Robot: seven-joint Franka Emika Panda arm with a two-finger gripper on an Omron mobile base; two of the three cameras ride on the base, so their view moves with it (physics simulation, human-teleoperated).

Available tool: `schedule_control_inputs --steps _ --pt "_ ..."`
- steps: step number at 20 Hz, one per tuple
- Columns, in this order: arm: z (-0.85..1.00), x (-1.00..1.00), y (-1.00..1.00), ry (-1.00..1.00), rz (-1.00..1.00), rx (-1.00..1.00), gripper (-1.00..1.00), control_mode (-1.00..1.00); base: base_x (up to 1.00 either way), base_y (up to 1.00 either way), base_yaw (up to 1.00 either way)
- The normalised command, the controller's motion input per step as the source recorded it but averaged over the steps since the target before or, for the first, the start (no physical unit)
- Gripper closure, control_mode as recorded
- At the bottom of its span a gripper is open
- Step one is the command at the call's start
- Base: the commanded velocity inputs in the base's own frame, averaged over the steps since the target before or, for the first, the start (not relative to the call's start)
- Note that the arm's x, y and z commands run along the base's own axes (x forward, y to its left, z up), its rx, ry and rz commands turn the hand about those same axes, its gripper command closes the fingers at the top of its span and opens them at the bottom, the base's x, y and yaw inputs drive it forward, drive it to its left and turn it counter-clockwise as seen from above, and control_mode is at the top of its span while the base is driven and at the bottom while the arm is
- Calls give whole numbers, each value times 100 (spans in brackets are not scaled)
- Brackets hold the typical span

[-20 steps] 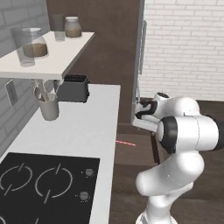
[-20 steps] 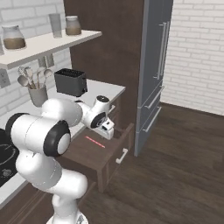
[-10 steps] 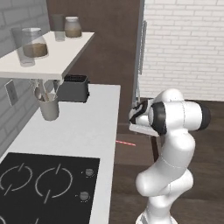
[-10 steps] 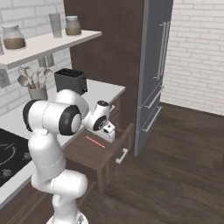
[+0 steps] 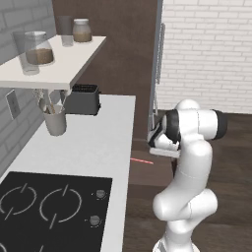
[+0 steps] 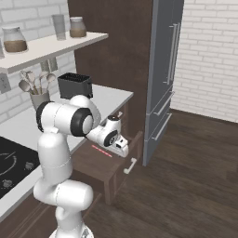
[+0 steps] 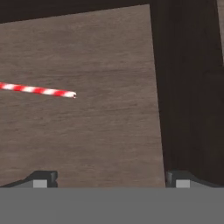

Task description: Take a straw from the drawer in front and place it inside the glass cup on the dining counter.

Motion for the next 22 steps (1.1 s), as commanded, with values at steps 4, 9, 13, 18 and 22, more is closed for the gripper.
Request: schedule_control_inputs --steps 4,9,13,18,22 --pt "-36 5 -41 0 0 -8 -100 -100 0 0 0" --pt "-16 -4 -75 0 0 -11 -100 -100 0 0 0" --pt "0 -46 -100 0 -1 -14 -100 -100 0 0 0" --pt "21 -44 -76 -1 1 -6 -100 -100 0 0 0" --pt "60 -4 47 -2 18 0 -100 -100 0 0 0"
